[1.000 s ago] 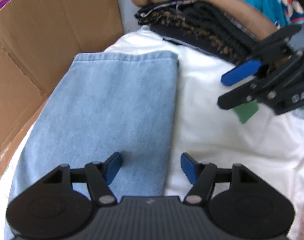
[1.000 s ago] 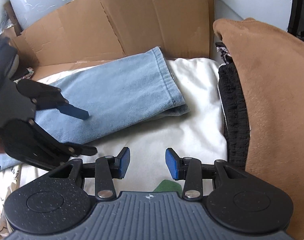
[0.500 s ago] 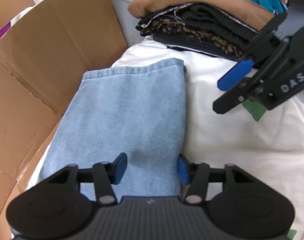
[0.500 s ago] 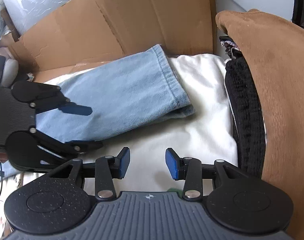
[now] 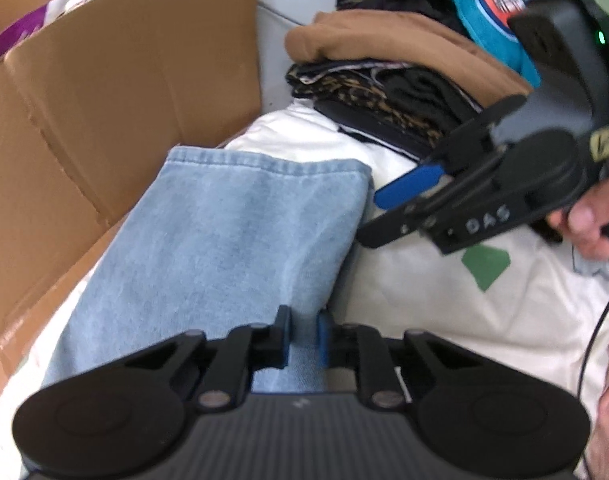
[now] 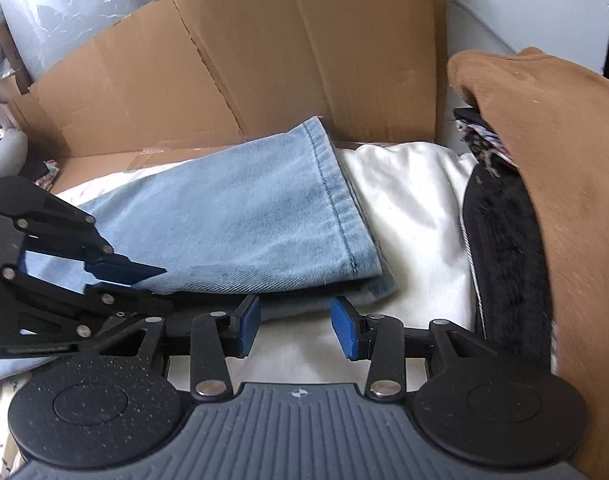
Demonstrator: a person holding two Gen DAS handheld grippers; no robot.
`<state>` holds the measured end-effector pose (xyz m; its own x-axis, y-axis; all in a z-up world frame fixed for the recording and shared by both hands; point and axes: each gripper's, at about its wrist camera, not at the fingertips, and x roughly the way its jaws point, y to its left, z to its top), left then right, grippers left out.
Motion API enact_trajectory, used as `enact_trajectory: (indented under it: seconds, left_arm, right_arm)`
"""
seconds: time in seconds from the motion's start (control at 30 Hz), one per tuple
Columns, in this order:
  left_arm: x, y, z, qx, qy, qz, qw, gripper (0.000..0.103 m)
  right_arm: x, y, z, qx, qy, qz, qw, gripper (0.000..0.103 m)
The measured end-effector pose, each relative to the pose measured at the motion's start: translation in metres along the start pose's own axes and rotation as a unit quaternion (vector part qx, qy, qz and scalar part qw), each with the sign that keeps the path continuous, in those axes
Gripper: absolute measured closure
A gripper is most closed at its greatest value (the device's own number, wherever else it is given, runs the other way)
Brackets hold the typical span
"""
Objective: Fold clothes
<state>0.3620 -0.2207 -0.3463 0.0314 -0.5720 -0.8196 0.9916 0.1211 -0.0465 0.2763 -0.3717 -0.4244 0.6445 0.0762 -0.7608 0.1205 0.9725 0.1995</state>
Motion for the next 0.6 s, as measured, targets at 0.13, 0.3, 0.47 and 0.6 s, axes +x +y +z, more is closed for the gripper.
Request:
enact_trajectory:
  seconds: [0.13,0.3,0.47,0.6]
  left_arm:
    - [-0.002,0.007,0.001,-0.018,-0.006,-0.007,0.9998,0.089]
    - [-0.001,0.010,0.000,-0.030,-0.006,-0.020,0.9993,0.090]
    - [0.007,0.008,-0.001,-0.027,-0.001,-0.032,0.9991,0.090]
    - [0.016,0.006,-0.002,-0.025,0.005,-0.039,0.9989,0.090]
  right_arm:
    - [0.006,0.004,0.010,-0.007,-0.014,0.004,1.000,0.057]
    - [0.025,0.003,0.008,-0.020,0.016,0.002,1.000,0.057]
    - [0.024,-0.003,-0.011,-0.034,0.029,0.001,0.999,0.057]
    - [0.020,-0.010,-0.013,-0.009,0.033,-0.008,0.999,0.057]
